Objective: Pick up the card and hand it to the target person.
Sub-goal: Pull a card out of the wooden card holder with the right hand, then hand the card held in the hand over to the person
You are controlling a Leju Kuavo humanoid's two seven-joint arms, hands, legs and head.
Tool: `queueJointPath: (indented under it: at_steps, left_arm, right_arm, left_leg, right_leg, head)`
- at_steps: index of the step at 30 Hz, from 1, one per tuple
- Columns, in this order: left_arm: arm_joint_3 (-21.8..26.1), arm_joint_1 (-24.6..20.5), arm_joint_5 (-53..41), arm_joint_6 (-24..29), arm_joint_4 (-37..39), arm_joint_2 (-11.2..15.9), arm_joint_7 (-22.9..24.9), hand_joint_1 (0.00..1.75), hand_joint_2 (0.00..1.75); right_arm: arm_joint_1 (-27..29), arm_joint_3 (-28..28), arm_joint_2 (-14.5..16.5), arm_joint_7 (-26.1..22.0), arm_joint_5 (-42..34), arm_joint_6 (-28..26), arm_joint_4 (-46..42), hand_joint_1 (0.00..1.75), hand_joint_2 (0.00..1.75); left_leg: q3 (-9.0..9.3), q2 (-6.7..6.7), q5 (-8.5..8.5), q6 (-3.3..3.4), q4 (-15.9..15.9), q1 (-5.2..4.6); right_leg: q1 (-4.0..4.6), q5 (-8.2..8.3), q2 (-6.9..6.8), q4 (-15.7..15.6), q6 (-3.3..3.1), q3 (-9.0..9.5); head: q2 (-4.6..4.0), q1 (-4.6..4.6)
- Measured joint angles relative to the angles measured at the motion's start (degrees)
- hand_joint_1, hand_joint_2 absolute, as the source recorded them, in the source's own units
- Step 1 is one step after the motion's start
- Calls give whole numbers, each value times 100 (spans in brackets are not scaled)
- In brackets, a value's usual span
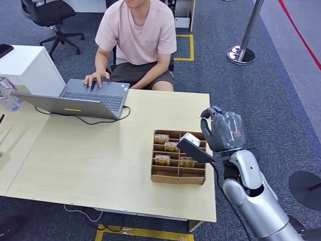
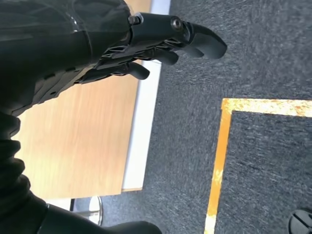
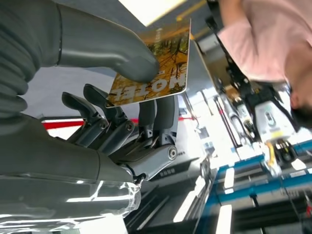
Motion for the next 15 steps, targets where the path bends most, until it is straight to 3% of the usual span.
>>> queueJointPath:
  at_steps: [8, 15]
  left_arm:
    - [5, -2, -2, -60, 0, -14, -187, 0, 175]
    - [127, -21, -27, -127, 0, -31, -407, 0, 175]
  right_arm:
    - [40, -172, 5, -489, -85, -387, -209, 164, 175]
    - [-33, -27, 518, -1206, 486, -1714, 822, 164, 175]
  left_leg:
    - [-8, 0, 2, 3, 3, 0]
    - [-18, 1, 4, 5, 2, 0]
  right_leg:
    - [0, 4, 0, 0, 6, -1]
    - [1, 5, 1, 1, 5, -3]
  head:
    - [0, 1]
    - [0, 0]
